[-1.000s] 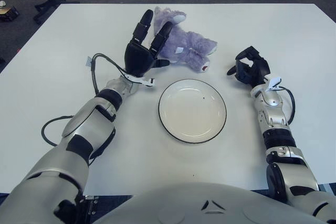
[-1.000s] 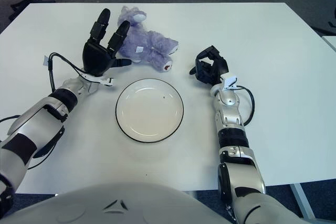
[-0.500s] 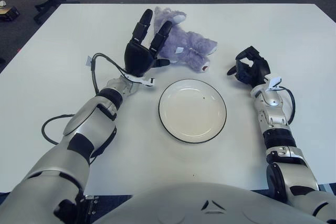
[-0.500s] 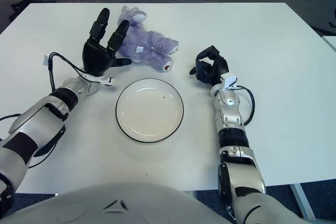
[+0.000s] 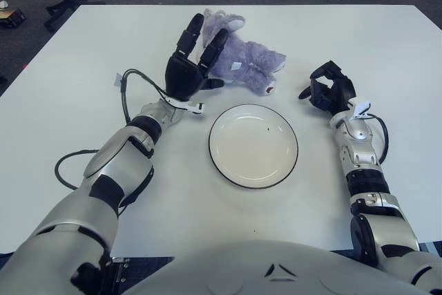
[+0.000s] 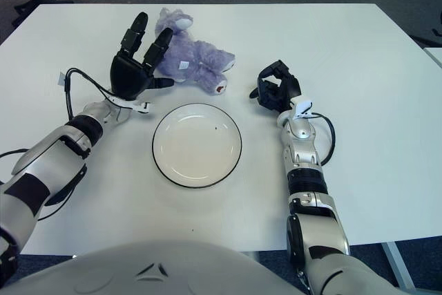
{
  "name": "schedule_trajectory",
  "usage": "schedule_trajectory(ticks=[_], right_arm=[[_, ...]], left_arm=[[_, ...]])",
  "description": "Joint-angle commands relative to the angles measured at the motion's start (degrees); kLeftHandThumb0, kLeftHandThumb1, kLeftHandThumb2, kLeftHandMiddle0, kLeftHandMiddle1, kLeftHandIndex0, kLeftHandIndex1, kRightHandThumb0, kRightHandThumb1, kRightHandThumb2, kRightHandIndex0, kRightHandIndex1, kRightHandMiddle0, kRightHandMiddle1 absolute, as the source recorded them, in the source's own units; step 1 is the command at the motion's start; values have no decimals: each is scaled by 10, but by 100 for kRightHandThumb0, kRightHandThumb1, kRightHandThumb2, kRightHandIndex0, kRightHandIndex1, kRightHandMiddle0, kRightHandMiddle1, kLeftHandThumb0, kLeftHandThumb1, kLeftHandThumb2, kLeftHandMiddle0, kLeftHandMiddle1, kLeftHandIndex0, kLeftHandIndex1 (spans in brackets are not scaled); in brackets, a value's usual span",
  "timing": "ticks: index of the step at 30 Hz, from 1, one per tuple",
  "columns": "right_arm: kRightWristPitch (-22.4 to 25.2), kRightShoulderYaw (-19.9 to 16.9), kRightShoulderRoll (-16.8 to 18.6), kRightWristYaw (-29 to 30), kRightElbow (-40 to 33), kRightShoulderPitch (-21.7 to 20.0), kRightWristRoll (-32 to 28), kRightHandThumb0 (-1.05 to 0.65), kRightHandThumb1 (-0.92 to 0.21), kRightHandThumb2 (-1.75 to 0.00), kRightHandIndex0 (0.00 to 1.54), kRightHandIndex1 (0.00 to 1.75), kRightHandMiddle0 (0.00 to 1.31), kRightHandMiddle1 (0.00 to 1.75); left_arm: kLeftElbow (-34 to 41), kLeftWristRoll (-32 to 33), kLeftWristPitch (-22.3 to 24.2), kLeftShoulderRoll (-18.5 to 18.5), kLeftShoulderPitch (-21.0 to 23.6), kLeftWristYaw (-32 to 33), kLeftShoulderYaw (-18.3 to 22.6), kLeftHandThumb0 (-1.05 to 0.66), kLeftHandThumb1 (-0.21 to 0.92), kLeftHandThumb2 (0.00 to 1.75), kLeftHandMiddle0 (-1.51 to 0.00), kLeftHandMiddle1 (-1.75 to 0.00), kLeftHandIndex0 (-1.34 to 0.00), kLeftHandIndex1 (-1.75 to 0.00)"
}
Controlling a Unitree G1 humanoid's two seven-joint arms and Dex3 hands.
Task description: Put the doll into the plate.
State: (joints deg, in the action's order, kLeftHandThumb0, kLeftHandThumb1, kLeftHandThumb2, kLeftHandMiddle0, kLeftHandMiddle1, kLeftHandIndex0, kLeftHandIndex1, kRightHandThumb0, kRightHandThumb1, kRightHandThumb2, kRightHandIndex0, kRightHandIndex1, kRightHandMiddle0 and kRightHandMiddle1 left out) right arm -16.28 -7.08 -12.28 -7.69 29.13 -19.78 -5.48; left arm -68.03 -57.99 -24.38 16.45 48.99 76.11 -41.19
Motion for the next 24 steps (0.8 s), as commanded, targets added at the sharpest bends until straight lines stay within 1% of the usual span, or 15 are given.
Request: schedule_trajectory(ticks=[1, 8, 15, 24], right_arm=[[31, 7, 4, -2, 23, 17, 9, -39, -65, -88, 91, 175, 37, 175], [32, 7, 4, -2, 22, 17, 9, -39, -65, -87, 91, 175, 36, 175], [33, 7, 3, -3, 22, 17, 9, -39, -65, -87, 91, 175, 36, 175], [36, 7, 3, -3, 19, 18, 10, -38, -66, -87, 91, 175, 36, 175]], left_arm=[[-6, 4, 0, -10, -20, -23, -7, -29, 84, 0, -23, 0, -30, 0], [-2, 9, 9, -11, -17, -58, -7, -30, 83, 0, -23, 0, -26, 0], [-3, 12, 17, -16, -13, -75, -5, -30, 83, 0, -22, 0, -25, 0], [-14, 10, 62, -31, -4, -91, -7, -31, 82, 0, -22, 0, -25, 0]])
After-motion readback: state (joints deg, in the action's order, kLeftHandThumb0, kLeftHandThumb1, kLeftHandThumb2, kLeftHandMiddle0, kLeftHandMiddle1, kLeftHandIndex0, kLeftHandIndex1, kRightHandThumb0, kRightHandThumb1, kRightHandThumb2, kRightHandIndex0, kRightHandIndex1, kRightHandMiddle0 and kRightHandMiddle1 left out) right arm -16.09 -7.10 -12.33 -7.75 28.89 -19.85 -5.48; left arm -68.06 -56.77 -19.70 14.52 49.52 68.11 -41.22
